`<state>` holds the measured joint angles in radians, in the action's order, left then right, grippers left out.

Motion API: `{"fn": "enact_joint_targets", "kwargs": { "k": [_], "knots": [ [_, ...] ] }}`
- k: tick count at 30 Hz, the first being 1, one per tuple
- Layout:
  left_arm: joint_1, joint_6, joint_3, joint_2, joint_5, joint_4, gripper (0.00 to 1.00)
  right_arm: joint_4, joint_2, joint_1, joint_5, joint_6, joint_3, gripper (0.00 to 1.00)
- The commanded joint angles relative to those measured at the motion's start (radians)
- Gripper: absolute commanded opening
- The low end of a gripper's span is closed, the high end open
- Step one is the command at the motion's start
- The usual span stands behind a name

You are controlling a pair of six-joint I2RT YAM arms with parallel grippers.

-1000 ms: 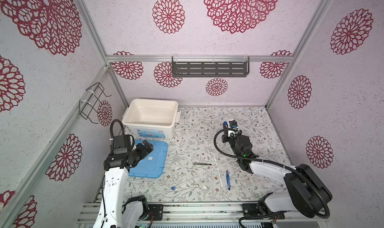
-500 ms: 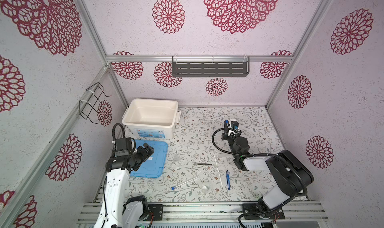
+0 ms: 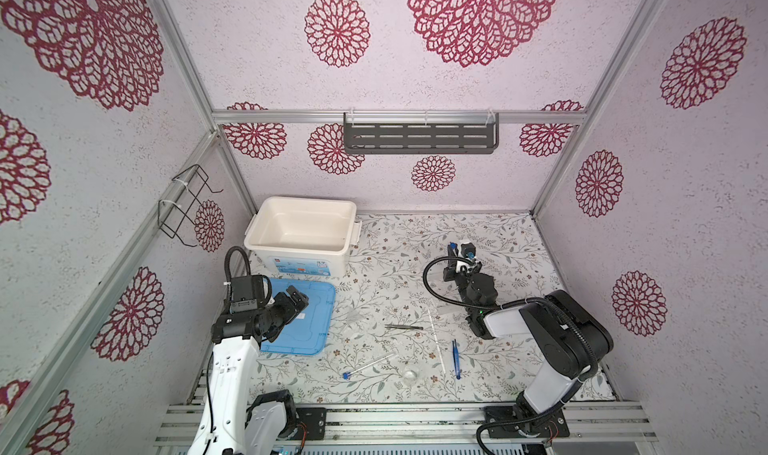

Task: Organize the chemistry lab equipment

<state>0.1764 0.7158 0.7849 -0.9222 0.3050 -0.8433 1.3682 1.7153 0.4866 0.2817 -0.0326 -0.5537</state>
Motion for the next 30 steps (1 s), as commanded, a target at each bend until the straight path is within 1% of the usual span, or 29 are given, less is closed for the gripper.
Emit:
{"fn": "enact_joint_targets", "kwargs": {
  "k": [1,11,17,20,25,27,30],
  "knots": [
    [-0.003,0.011,-0.003,0.006,0.003,0.004,0.97,0.069,-0.029,-0.006,-0.027,0.016,0.02,0.23],
    [-0.005,0.011,-0.001,-0.001,0.003,0.005,0.97,0.086,-0.038,-0.006,-0.024,0.018,0.07,0.24],
    [-0.004,0.017,-0.009,0.0,0.006,0.007,0.98,0.121,-0.042,-0.006,-0.025,0.03,0.101,0.34],
    [-0.004,0.016,-0.009,0.0,0.001,0.006,0.97,0.105,-0.062,-0.006,-0.043,0.026,0.107,0.37],
    [-0.004,0.018,-0.012,0.002,0.0,0.007,0.97,0.032,-0.153,-0.005,-0.067,0.02,0.112,0.42],
    [-0.004,0.02,-0.016,0.003,0.002,0.009,0.97,-0.027,-0.213,-0.008,-0.078,0.046,0.109,0.46],
    [-0.005,0.021,-0.019,0.006,0.005,0.01,0.97,-0.171,-0.338,-0.014,-0.159,0.086,0.087,0.5]
  ]
}}
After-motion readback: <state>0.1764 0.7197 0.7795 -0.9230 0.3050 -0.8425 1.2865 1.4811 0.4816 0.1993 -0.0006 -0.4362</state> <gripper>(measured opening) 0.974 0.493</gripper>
